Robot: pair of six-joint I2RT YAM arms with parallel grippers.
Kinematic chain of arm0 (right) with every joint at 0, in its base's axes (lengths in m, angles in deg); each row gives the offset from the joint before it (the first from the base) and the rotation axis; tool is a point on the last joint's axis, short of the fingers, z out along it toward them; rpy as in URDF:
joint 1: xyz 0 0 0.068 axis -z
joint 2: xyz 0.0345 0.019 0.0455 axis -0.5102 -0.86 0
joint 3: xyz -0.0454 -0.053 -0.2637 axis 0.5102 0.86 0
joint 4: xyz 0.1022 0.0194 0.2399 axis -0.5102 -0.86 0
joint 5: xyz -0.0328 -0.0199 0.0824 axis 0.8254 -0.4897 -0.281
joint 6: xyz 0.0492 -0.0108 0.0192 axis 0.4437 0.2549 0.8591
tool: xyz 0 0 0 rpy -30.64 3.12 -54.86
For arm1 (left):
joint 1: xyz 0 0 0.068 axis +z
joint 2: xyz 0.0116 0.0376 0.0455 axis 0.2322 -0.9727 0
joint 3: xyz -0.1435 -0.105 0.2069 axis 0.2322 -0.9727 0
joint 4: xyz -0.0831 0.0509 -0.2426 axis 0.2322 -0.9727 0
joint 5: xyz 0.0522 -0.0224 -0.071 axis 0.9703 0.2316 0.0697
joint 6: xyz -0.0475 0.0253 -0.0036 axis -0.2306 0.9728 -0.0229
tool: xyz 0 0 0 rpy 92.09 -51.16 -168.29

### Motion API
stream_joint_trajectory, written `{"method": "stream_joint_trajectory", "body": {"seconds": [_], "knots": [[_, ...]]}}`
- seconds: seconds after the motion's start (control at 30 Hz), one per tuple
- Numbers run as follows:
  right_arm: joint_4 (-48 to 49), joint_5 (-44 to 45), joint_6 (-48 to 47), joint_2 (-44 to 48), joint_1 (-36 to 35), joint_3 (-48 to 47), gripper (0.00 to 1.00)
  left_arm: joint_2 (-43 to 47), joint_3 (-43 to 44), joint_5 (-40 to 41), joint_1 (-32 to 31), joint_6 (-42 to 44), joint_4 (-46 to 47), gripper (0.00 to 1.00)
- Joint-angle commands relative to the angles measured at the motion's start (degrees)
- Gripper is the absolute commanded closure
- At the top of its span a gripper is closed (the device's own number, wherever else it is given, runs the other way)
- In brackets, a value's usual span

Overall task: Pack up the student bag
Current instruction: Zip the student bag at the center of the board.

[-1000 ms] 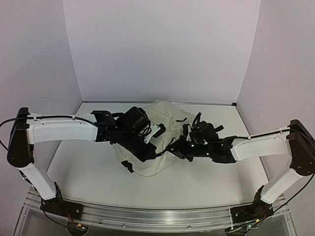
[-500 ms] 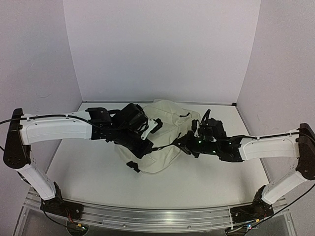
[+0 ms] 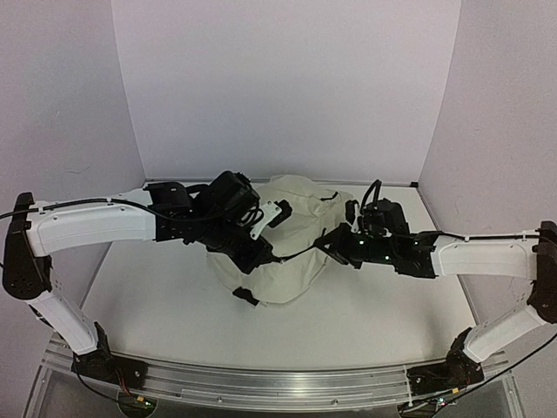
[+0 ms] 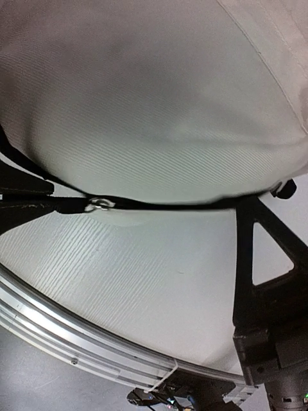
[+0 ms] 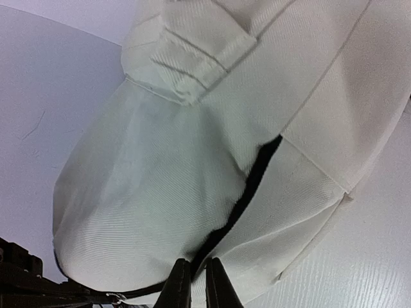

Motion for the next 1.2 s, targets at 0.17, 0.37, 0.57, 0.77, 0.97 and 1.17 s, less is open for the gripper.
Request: {"method": "stream_joint_trajectory", "body": {"seconds": [0.17,0.37,0.57,0.77,0.97,1.17], "knots": [[-2.53,-8.06,-4.7,4.31,1.68,-3.59,0.57,-4.56,5.77,-6.64,2.14,5.32,5.5,1.0],[-1.56,-6.06,7.12,6.21,-2.08,2.06,0.45,-4.49,4.31,-8.53,2.49,4.47,6.32,1.0],[1.3,-4.54,11.98,3.89,-5.83,3.04,0.35,-3.45,2.27,-9.9,2.5,3.64,7.02,1.0],[5.41,-5.68,13.45,-1.56,-7.23,1.23,0.4,-1.72,1.1,-9.34,2.5,3.44,6.71,1.0],[6.1,-5.58,13.94,-4.42,-7.64,0.46,0.49,-1.22,0.67,-9.42,2.5,3.44,6.32,1.0],[6.15,-4.08,14.23,-3.86,-7.65,0.96,0.75,-0.7,-0.66,-8.07,2.47,3.59,6.61,1.0]]}}
